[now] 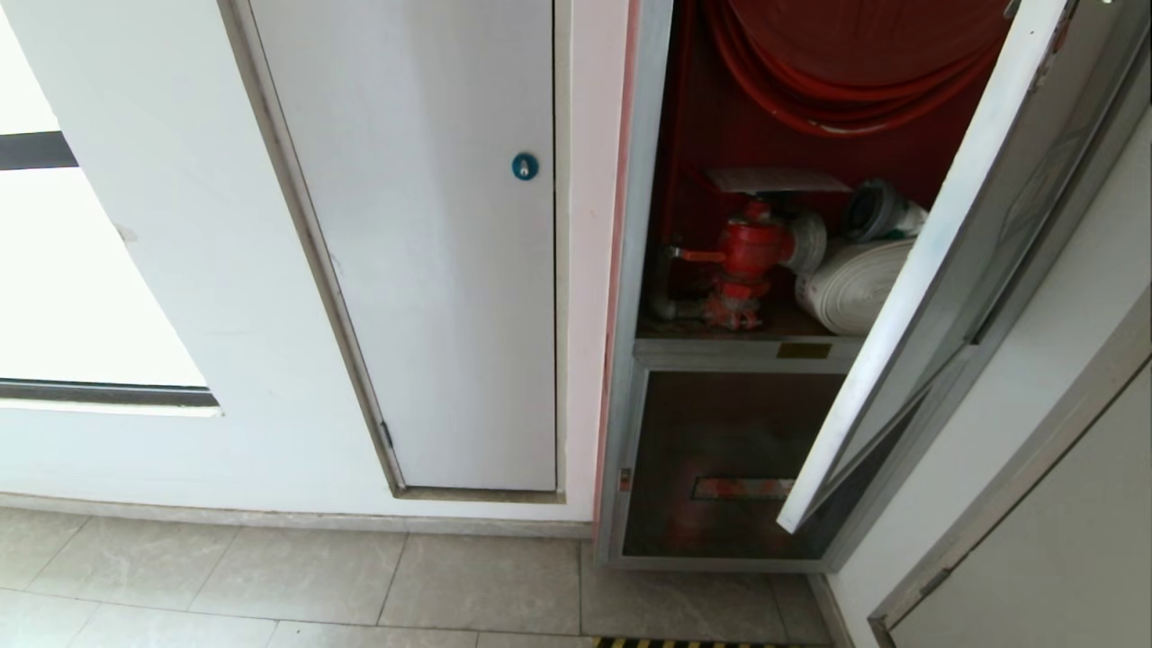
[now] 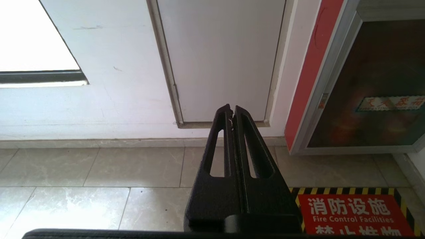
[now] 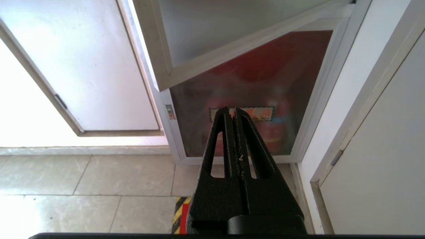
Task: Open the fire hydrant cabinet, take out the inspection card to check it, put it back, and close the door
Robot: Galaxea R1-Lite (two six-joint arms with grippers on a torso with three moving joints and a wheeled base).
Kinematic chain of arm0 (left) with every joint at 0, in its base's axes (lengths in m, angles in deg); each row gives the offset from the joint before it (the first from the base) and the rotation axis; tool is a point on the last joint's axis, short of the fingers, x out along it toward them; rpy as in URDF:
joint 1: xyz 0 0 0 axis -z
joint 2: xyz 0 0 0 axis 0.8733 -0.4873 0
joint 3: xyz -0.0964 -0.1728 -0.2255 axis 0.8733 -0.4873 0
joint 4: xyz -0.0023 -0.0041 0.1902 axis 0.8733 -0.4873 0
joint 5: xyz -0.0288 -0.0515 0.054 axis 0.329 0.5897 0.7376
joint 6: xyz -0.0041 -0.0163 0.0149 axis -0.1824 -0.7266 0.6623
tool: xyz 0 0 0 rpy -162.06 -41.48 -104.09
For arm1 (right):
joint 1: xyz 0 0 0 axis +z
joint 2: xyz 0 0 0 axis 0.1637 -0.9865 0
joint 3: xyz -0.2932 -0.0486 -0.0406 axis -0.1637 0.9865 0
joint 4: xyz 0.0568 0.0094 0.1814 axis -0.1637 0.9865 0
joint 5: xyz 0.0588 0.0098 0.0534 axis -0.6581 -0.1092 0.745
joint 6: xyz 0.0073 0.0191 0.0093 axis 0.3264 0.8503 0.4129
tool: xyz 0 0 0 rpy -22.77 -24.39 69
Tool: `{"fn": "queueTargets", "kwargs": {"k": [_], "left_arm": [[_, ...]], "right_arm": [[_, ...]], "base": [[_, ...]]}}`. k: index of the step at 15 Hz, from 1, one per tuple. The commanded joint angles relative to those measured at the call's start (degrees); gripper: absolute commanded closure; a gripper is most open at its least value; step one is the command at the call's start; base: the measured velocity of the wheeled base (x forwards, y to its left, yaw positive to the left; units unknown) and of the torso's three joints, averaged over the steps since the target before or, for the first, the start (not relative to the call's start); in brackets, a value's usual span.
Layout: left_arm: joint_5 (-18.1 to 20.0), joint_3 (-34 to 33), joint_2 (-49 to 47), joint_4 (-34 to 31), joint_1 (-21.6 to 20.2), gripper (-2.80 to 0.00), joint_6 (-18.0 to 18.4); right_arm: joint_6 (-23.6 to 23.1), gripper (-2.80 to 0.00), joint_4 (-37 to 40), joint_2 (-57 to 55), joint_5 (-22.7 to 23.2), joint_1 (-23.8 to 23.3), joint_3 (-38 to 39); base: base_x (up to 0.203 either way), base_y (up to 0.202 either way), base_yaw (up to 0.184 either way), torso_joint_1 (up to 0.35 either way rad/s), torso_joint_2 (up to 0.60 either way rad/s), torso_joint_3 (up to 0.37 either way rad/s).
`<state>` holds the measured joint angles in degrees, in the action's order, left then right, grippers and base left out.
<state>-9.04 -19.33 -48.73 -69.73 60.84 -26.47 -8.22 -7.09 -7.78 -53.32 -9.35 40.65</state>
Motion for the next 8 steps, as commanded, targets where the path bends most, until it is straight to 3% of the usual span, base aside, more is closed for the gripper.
{"fn": "queueTargets", "kwargs": {"k": [1,4,8], "left_arm": [[0.00,0.00,-0.09,0.00,0.00,0.00,0.01],[0.00,0.00,-0.09,0.00,0.00,0.00,0.01],[0.00,0.00,-0.09,0.00,0.00,0.00,0.01]], "right_arm": [[0.10,0.00,0.49,-0.51,0.29,0.01,-3.50],[0.28,0.00,3.18,-8.60,4.31,0.01,-13.23],[0.34,0.00,3.53,-23.50,16.34,0.01,-22.55]], "base": [[0.000,0.000,0.000,0.000,0.00,0.000],[0.000,0.000,0.000,0.000,0.00,0.000],[0.000,0.000,0.000,0.000,0.00,0.000]]}}
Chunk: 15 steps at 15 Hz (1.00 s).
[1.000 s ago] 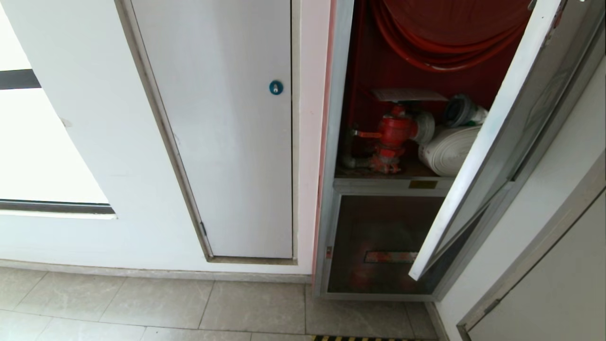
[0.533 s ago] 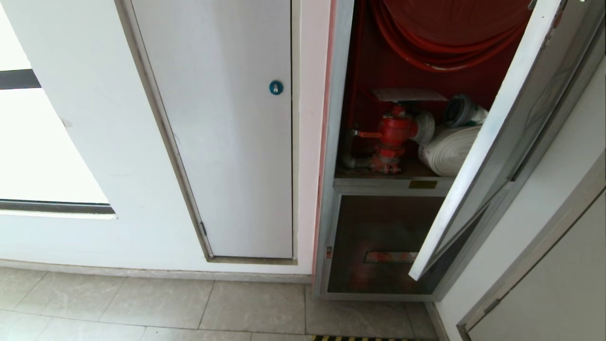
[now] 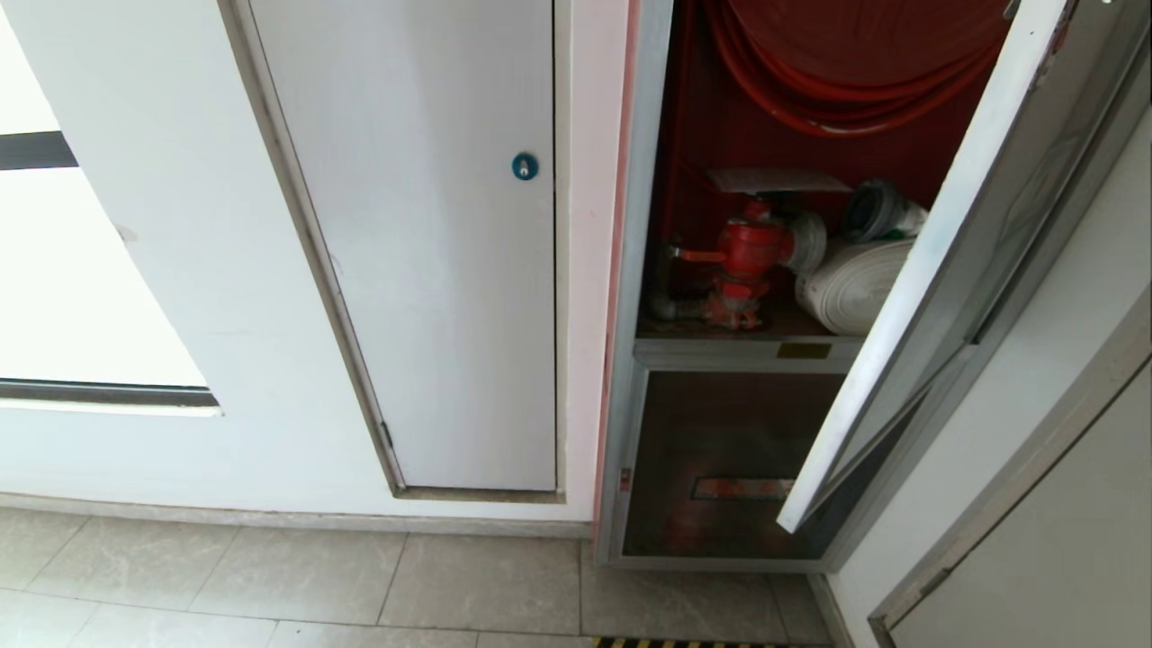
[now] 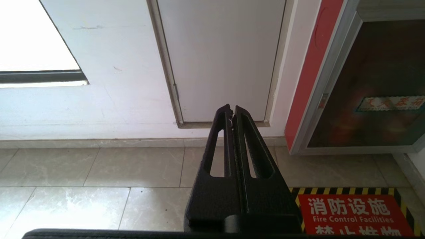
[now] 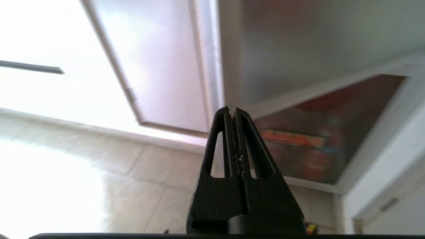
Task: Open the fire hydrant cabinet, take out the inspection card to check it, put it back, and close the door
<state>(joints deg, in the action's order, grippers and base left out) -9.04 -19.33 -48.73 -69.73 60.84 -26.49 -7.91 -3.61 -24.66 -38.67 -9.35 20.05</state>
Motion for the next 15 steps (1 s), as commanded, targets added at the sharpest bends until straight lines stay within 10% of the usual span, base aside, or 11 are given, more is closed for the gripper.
{"fn": "queueTargets", "kwargs": {"k": [1,6,15], "left_arm": [[0.00,0.00,-0.09,0.00,0.00,0.00,0.02],[0.00,0.00,-0.09,0.00,0.00,0.00,0.02],[0.00,0.00,-0.09,0.00,0.00,0.00,0.02]], "right_arm": [[0.04,0.00,-0.13,-10.45,5.13,0.03,-4.56],[-0.01,0.00,-2.15,-27.16,14.81,0.71,-17.49],[2.82,0.00,-3.93,-40.72,11.11,15.37,-32.85]], "base": [[0.000,0.000,0.000,0.000,0.00,0.000],[0.000,0.000,0.000,0.000,0.00,0.000],[0.000,0.000,0.000,0.000,0.00,0.000]]}}
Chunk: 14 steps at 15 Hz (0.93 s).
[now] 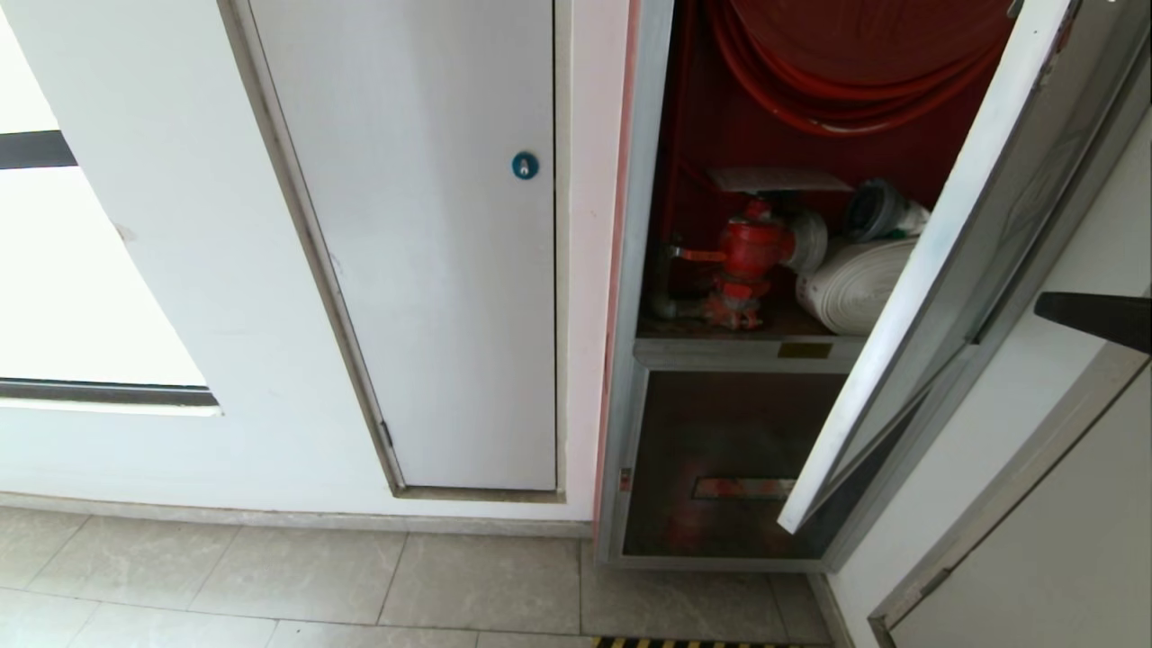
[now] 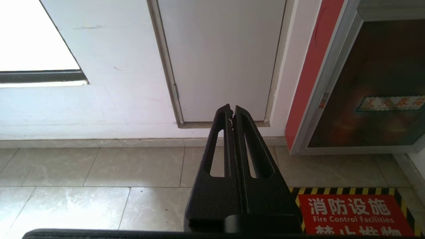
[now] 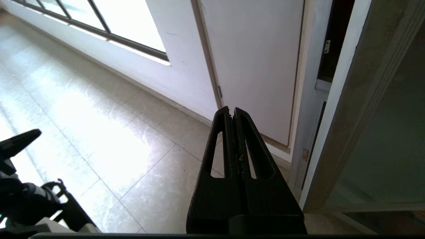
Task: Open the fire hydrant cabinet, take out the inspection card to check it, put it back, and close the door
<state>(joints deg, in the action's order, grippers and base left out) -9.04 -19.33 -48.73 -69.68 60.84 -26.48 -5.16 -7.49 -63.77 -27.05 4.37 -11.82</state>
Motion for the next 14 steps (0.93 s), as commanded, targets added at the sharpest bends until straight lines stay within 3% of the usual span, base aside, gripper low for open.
{"fn": "queueTargets", "kwargs": {"k": [1,4,6,9,14], "left_arm": [[0.00,0.00,-0.09,-0.04,0.00,0.00,0.02],[0.00,0.00,-0.09,-0.04,0.00,0.00,0.02],[0.00,0.00,-0.09,-0.04,0.00,0.00,0.02],[0.00,0.00,-0.09,-0.04,0.00,0.00,0.02],[0.00,0.00,-0.09,-0.04,0.00,0.00,0.02]], "right_arm": [[0.12,0.00,-0.17,-2.07,-3.80,2.63,-1.65],[0.15,0.00,-4.20,-2.22,-9.66,2.94,-2.04],[-0.11,0.00,-4.93,-3.13,-10.94,3.37,-3.04],[-0.80,0.00,-4.69,-5.20,-11.24,7.54,-5.88],[-0.70,0.00,-6.41,-13.26,-17.63,12.13,-9.17]], "base": [[0.000,0.000,0.000,0.000,0.00,0.000],[0.000,0.000,0.000,0.000,0.00,0.000],[0.000,0.000,0.000,0.000,0.00,0.000],[0.000,0.000,0.000,0.000,0.00,0.000],[0.000,0.000,0.000,0.000,0.00,0.000]]}}
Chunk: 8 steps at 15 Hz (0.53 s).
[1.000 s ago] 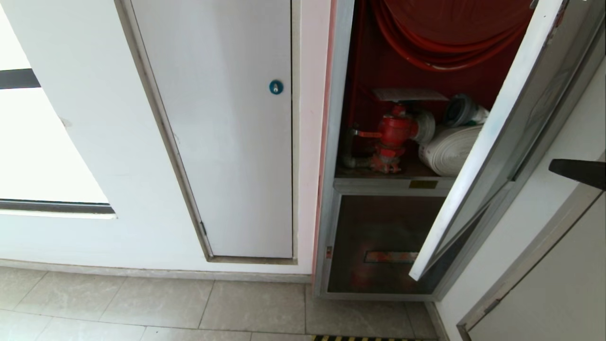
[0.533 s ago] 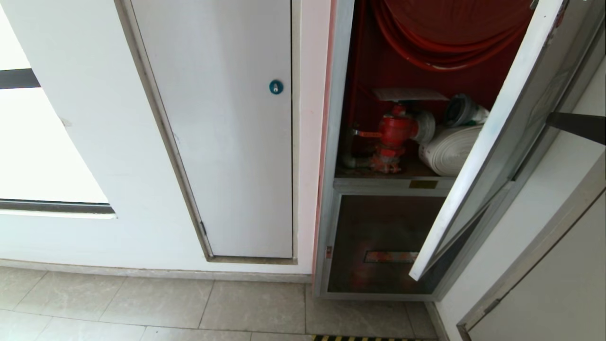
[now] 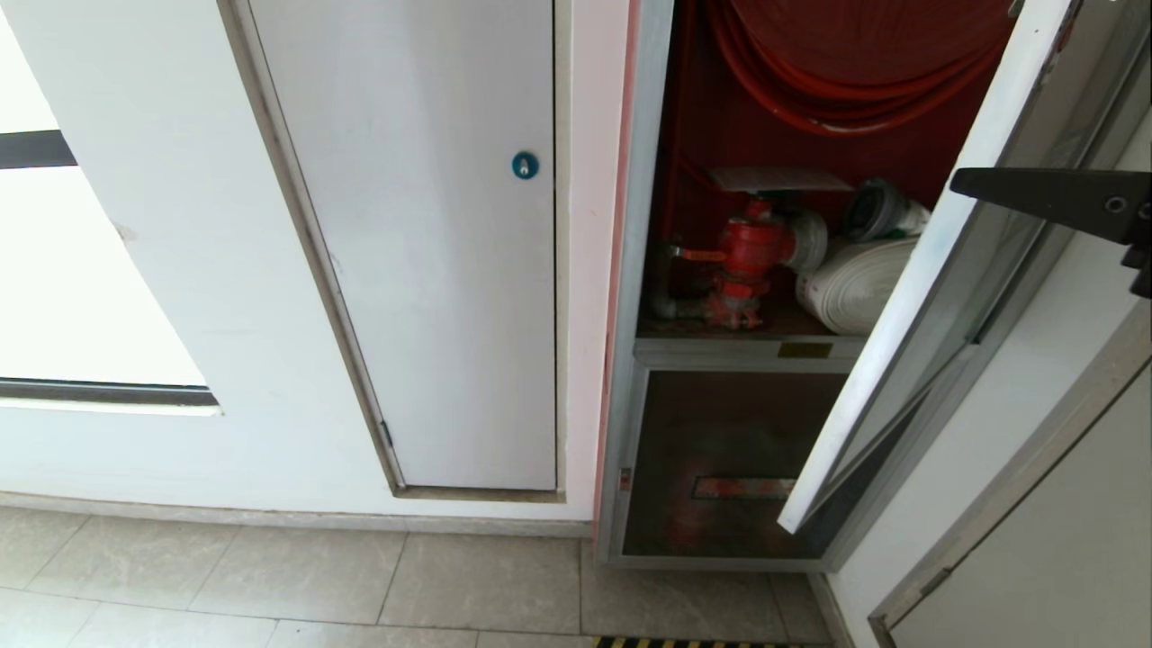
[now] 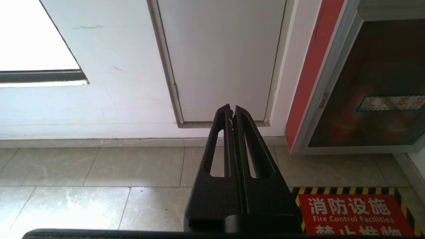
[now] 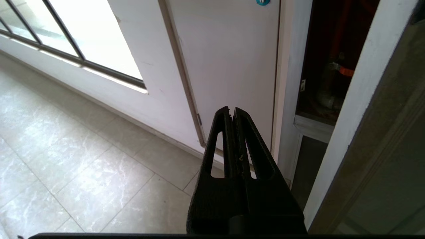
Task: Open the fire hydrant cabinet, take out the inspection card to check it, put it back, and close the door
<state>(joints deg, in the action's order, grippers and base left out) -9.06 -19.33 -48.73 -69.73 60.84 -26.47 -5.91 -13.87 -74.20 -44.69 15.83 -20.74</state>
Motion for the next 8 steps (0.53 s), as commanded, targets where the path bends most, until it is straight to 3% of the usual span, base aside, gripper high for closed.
{"fn": "queueTargets", "kwargs": {"k": [1,3,5,8], "left_arm": [[0.03,0.00,-0.09,0.00,0.00,0.00,0.00],[0.03,0.00,-0.09,0.00,0.00,0.00,0.00],[0.03,0.00,-0.09,0.00,0.00,0.00,0.00],[0.03,0.00,-0.09,0.00,0.00,0.00,0.00]], "right_arm": [[0.12,0.00,-1.59,-4.61,-1.99,1.53,-0.20],[-0.37,0.00,-7.36,-7.46,-8.61,3.92,-0.14],[-5.15,0.00,-11.35,-8.88,-11.21,5.13,1.40],[-8.14,0.00,-20.13,-8.78,-16.99,6.72,6.40]], "base": [[0.000,0.000,0.000,0.000,0.00,0.000],[0.000,0.000,0.000,0.000,0.00,0.000],[0.000,0.000,0.000,0.000,0.00,0.000],[0.000,0.000,0.000,0.000,0.00,0.000]]}}
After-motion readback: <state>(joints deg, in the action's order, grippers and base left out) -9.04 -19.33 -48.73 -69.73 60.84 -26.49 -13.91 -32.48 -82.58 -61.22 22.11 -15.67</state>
